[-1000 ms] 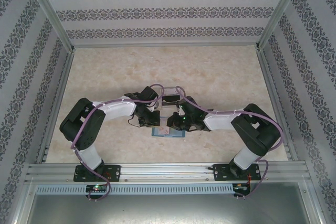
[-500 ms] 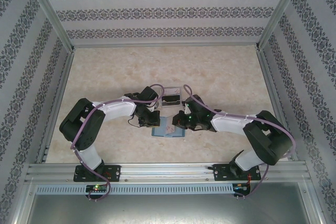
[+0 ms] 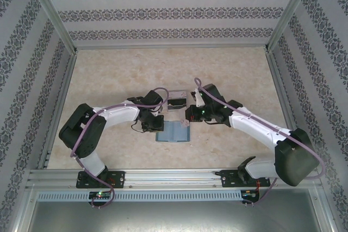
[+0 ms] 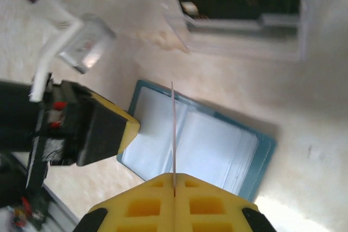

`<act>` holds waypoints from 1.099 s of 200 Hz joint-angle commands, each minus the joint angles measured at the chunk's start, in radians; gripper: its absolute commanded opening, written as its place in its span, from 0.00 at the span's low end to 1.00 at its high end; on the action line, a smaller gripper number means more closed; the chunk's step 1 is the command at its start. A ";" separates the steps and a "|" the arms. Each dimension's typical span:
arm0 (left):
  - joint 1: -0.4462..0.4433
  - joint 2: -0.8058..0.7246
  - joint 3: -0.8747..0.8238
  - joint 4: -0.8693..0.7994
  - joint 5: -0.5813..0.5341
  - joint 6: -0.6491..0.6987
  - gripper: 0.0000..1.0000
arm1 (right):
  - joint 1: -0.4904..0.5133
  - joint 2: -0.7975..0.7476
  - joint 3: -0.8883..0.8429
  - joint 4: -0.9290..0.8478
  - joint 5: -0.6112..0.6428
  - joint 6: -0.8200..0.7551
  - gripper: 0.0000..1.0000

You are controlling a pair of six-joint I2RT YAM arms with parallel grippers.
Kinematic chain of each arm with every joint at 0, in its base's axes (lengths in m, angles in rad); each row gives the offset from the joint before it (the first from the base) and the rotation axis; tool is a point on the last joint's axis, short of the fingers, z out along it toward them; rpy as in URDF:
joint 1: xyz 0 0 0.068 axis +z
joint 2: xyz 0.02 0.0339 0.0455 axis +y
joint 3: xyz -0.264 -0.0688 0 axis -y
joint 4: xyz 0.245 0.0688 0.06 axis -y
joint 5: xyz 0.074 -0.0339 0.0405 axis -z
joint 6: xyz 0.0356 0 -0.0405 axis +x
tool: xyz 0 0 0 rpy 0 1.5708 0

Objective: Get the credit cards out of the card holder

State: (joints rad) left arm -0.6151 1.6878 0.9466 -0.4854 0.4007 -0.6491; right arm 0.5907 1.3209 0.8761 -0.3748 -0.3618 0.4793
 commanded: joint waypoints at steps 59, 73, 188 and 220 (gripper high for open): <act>0.026 -0.119 -0.021 -0.061 -0.057 -0.012 0.12 | -0.021 0.238 0.492 -0.513 0.049 -1.173 0.03; 0.040 -0.140 -0.042 -0.063 -0.062 -0.010 0.12 | -0.023 0.284 0.556 -0.553 0.059 -1.279 0.02; 0.167 -0.313 -0.180 -0.116 -0.061 0.005 0.12 | -0.037 0.719 1.072 -0.849 0.156 -1.597 0.00; 0.174 -0.341 -0.192 -0.130 -0.063 0.000 0.12 | -0.038 0.794 1.163 -0.879 0.153 -1.611 0.00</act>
State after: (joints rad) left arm -0.4557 1.3750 0.7746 -0.5652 0.3531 -0.6544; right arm 0.5610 2.0693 1.9675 -1.1763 -0.2115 -1.0828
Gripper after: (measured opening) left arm 0.120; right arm 0.054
